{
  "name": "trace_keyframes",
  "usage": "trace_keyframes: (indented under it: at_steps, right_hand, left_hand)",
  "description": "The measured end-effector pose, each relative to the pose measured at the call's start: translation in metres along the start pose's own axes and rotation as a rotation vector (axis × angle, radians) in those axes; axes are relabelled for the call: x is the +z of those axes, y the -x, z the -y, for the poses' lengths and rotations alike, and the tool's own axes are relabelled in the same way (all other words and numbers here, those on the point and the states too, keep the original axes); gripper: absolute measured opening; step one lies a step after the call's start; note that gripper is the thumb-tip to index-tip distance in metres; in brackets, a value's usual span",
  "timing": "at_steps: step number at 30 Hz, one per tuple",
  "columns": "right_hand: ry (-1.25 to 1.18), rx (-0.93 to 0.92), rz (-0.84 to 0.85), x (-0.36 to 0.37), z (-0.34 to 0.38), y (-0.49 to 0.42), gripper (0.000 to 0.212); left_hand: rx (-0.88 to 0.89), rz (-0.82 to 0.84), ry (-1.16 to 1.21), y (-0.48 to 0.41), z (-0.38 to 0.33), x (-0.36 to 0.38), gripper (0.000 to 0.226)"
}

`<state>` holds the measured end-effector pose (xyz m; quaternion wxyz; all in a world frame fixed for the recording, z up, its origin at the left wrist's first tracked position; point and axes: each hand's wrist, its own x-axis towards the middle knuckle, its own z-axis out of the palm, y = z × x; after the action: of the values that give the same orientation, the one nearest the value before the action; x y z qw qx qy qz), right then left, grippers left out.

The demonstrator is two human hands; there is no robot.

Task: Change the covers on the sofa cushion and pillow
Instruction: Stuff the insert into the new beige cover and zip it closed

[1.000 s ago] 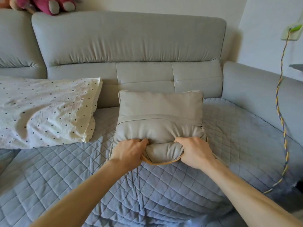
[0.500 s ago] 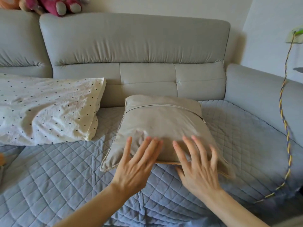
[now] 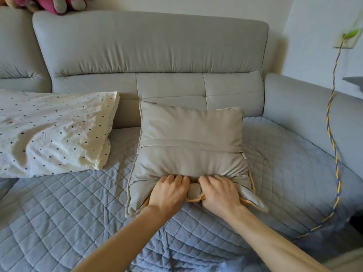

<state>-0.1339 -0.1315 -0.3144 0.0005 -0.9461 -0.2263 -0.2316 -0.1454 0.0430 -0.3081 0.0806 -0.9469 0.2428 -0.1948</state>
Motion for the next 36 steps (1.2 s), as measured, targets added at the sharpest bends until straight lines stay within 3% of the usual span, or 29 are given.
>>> trace_keyframes:
  at_steps: [2,5,8,9,11,13,14,15,17,20,25,29,36]
  right_hand:
    - [-0.065,0.051,0.161,-0.017,0.001,-0.006,0.018]
    - [-0.104,0.048,0.104,-0.031,0.002,-0.004,0.024]
    - [-0.064,0.013,0.187,-0.038,0.007,0.025,0.062]
    - [-0.100,0.007,0.162,-0.046,0.005,0.033,0.066]
    - [-0.270,0.042,0.050,-0.071,-0.005,0.037,0.053]
    - [-0.392,0.107,-0.137,-0.088,-0.017,0.020,0.035]
    - [-0.397,0.157,-0.213,-0.092,-0.020,0.006,0.036]
    - [-0.384,0.216,-0.217,-0.092,-0.023,-0.011,0.042]
    - [-0.326,0.305,0.004,-0.077,-0.022,-0.038,0.057]
    - [-0.171,0.288,0.257,-0.027,-0.017,-0.039,0.070]
    - [-0.109,0.273,0.385,0.011,-0.021,-0.029,0.066]
    - [-0.153,0.328,0.471,0.002,-0.036,-0.077,0.063]
    - [-0.188,0.266,0.425,-0.030,-0.023,-0.024,0.060]
  left_hand:
    - [-0.093,0.149,0.085,-0.005,0.001,-0.016,0.022]
    - [-0.114,0.138,0.095,-0.003,0.007,-0.026,0.036]
    - [-0.012,0.112,0.126,0.024,0.002,-0.033,0.058]
    - [0.018,0.045,0.187,0.034,0.003,-0.036,0.059]
    - [-0.001,-0.101,0.362,0.042,0.010,-0.060,0.047]
    - [-0.100,-0.288,0.497,0.022,0.023,-0.081,0.033]
    - [-0.181,-0.316,0.502,0.005,0.029,-0.088,0.037]
    - [-0.261,-0.273,0.455,-0.013,0.035,-0.090,0.046]
    - [-0.346,-0.063,0.344,-0.040,0.041,-0.072,0.066]
    - [-0.346,0.064,0.349,-0.037,0.037,-0.019,0.073]
    - [-0.339,0.027,0.278,-0.028,0.026,0.030,0.075]
    - [-0.394,0.187,0.282,-0.072,0.043,0.023,0.074]
    - [-0.332,0.231,0.436,-0.022,0.033,-0.010,0.075]
